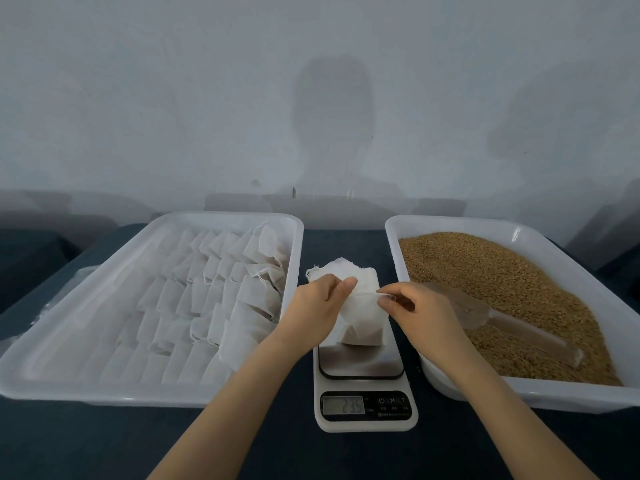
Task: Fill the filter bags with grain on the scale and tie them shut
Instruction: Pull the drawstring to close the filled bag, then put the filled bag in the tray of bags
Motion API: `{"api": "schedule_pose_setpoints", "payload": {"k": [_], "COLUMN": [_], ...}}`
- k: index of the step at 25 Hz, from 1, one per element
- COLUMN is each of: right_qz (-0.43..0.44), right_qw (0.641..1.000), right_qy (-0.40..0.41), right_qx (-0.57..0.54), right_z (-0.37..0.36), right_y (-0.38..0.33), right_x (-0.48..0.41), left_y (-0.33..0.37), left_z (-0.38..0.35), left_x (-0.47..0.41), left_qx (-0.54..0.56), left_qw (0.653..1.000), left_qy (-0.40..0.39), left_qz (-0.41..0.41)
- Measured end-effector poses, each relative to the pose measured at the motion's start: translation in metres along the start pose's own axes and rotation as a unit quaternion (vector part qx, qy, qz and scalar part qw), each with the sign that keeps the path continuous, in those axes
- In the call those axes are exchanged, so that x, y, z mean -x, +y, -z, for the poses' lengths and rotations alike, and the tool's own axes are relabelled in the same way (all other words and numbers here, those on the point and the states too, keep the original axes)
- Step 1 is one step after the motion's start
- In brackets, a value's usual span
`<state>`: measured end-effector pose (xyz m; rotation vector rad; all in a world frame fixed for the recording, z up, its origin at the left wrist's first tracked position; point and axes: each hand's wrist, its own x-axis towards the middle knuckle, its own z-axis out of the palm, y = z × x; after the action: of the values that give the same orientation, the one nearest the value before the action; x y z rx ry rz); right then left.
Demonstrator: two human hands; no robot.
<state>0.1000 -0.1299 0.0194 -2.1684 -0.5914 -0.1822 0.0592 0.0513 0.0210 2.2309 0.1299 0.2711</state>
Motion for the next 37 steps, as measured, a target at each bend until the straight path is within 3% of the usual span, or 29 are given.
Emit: {"api": "schedule_pose_setpoints", "payload": {"k": [6,10,12,14,16,19,22,27,29,34,37], "right_qz": [0.047,0.065,0.034,0.008,-0.004,-0.012,-0.018,-0.035,-0.038,-0.045,-0.041], "right_qw": [0.998,0.996,0.991,0.985,0.984,0.983,0.982,0.981,0.981,0.980,0.980], "right_qy": [-0.010,-0.012,0.023,0.058,0.063,0.065,0.070,0.076,0.074,0.080,0.092], "right_qx": [-0.027,-0.062,-0.127,-0.160,-0.166,-0.172,-0.175,-0.176,-0.176,-0.175,-0.169], "right_z": [0.002,0.005,0.008,0.010,0.009,0.008,0.009,0.009,0.009,0.008,0.008], "right_y": [-0.004,-0.009,-0.009,-0.008,-0.007,-0.007,-0.006,-0.003,-0.002,-0.001,-0.002], "right_x": [0.001,0.002,0.002,0.000,-0.001,-0.002,-0.002,-0.003,-0.003,-0.003,-0.004], "left_y": [-0.001,0.005,0.009,0.011,0.002,-0.025,-0.045,-0.063,-0.066,-0.061,-0.031], "left_z": [-0.002,-0.002,0.006,0.028,0.056,0.092,0.097,0.082,0.081,0.087,0.071], "left_x": [0.000,0.001,0.002,-0.001,-0.010,-0.030,-0.040,-0.043,-0.043,-0.048,-0.064], "left_qx": [0.039,-0.001,0.095,0.196,0.209,0.082,-0.035,0.050,0.016,-0.209,-0.367], "left_qw": [0.995,0.997,0.995,0.977,0.958,0.957,0.962,0.955,0.954,0.947,0.913], "left_qy": [-0.085,-0.060,-0.018,0.074,0.176,0.217,0.132,0.053,0.057,0.125,0.175], "left_qz": [-0.019,-0.057,-0.022,0.046,0.092,0.176,0.237,0.289,0.296,0.209,0.043]}}
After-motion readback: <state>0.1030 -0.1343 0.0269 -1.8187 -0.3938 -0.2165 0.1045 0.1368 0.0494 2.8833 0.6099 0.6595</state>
